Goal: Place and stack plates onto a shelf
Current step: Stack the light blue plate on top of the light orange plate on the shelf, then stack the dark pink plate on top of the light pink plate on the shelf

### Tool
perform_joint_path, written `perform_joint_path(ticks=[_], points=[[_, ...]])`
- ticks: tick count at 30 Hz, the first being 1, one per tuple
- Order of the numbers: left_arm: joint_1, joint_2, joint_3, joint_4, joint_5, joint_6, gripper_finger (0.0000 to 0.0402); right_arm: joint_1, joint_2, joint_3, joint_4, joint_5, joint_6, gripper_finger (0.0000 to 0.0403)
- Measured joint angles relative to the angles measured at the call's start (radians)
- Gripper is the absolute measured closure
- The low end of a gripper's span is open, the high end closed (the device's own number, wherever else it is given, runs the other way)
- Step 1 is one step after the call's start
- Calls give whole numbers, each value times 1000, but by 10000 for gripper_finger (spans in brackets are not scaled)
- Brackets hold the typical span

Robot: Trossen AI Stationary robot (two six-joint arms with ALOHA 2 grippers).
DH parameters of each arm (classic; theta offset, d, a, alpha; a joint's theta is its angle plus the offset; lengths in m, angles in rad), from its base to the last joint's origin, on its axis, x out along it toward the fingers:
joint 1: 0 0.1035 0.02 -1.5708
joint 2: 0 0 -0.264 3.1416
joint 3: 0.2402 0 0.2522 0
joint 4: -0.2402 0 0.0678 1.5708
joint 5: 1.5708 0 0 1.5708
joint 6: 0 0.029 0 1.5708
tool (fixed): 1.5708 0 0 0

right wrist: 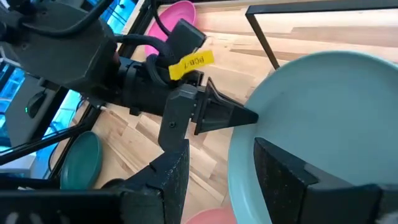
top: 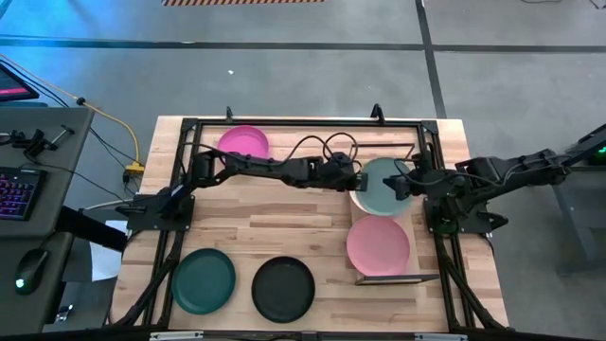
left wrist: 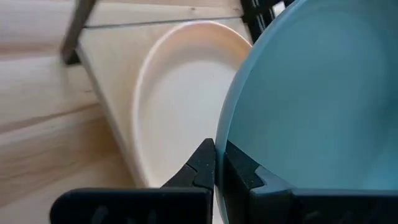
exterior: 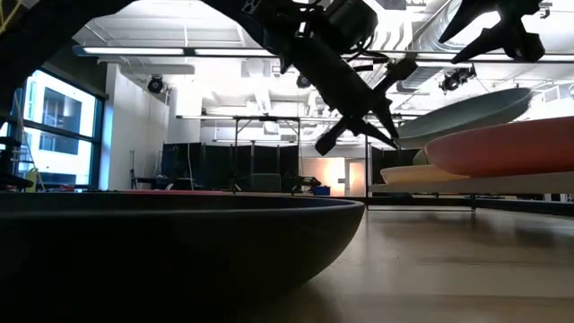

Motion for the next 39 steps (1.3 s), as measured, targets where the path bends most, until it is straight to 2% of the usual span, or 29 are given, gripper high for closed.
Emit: perform_joint_path(ticks=[4, 11, 24, 32, 39], points=[[1, -2, 0, -81, -53, 26, 401, 0, 0, 0, 0, 13, 0, 242], [1, -2, 0, -61, -58, 44, 395, 0, 0, 0, 0, 18, 0, 242], [1, -2, 0, -52, -81, 76, 325, 0, 0, 0, 0, 18, 0, 242], [15, -25, 0, -56, 25, 123, 277, 0, 0, 0, 0, 18, -8, 242], [25, -84, 0, -75, 48, 208, 258, 0, 0, 0, 0, 29, -25, 242]])
